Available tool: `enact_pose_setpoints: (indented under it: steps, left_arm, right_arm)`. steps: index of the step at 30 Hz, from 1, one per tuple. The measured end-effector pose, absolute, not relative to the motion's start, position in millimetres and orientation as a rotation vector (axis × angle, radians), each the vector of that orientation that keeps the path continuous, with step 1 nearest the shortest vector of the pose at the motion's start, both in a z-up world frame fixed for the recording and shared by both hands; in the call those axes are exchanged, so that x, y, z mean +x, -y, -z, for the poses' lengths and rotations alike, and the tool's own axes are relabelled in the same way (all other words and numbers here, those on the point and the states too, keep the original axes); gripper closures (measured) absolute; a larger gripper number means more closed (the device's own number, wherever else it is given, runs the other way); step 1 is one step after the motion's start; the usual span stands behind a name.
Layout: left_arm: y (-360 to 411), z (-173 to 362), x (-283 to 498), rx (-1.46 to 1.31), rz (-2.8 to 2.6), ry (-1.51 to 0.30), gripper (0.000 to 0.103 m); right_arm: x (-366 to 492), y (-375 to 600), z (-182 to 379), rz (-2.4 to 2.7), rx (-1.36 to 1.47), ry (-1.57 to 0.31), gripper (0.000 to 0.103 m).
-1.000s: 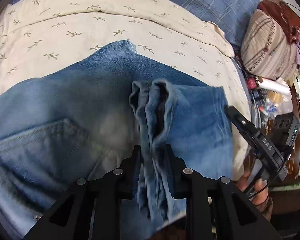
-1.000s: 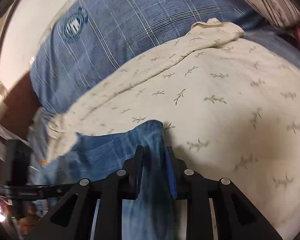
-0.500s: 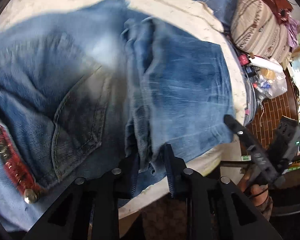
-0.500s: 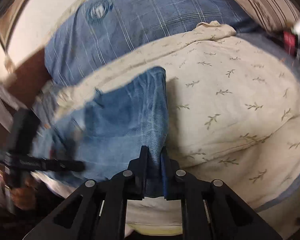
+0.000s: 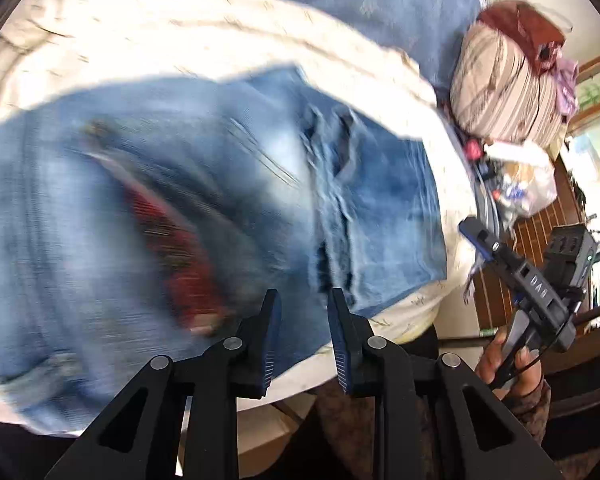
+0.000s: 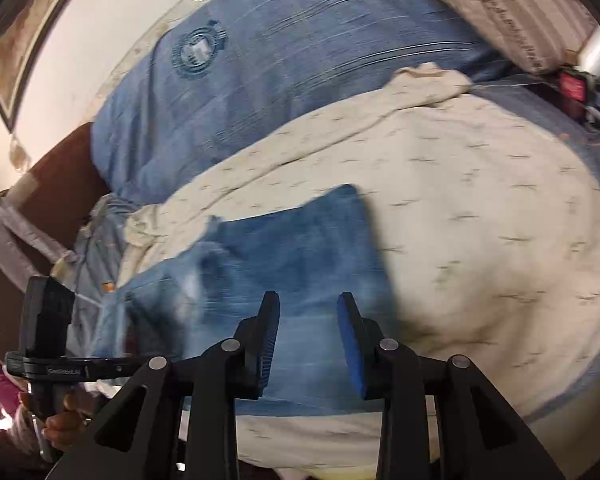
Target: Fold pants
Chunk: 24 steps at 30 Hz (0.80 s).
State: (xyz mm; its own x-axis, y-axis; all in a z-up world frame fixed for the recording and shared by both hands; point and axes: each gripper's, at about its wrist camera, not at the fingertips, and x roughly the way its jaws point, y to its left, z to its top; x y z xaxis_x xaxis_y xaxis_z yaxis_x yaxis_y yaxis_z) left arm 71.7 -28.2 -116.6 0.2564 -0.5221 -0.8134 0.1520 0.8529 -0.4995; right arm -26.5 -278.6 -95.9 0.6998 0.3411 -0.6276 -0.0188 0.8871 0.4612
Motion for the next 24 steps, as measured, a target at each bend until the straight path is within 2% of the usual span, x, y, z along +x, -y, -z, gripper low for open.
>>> enact_pose_setpoints:
  steps: [10,13,15,17,19,20,24]
  left_arm:
    - [-91,65,52,-0.464,0.293,-1.039,0.074]
    - [-118,67,46,-0.53,0.257,-1.032,0.074]
    - [-133,71,40,-0.548,0.247,-1.028,0.073]
    - [-144,75,38,-0.55,0.248,-1.021,0.062]
    - [-157,83,41,-0.578,0.267,-1.027,0.054]
    - [-163,88,46,-0.601,0.27,-1.034,0.054]
    - [-173,118,76,-0.739,0.318,-1.072,0.054]
  right_arm:
    - [30,196,84,-0.348,0.381,-0.773,0.067]
    - [52,182,90,-0.324,0.343,-0.769,0.062]
    - [61,165,101,-0.328,0.332,-0.842,0.062]
    - [53,149,100,-0.413,0.331,-0.848,0.061]
    - [38,125,95,-0.503,0.26,-0.851,0.05]
    - [27,109,92,-0.541,0.204,-0.856,0.047]
    - [-12,54,81,-0.607,-0.025,-0.806,0.044]
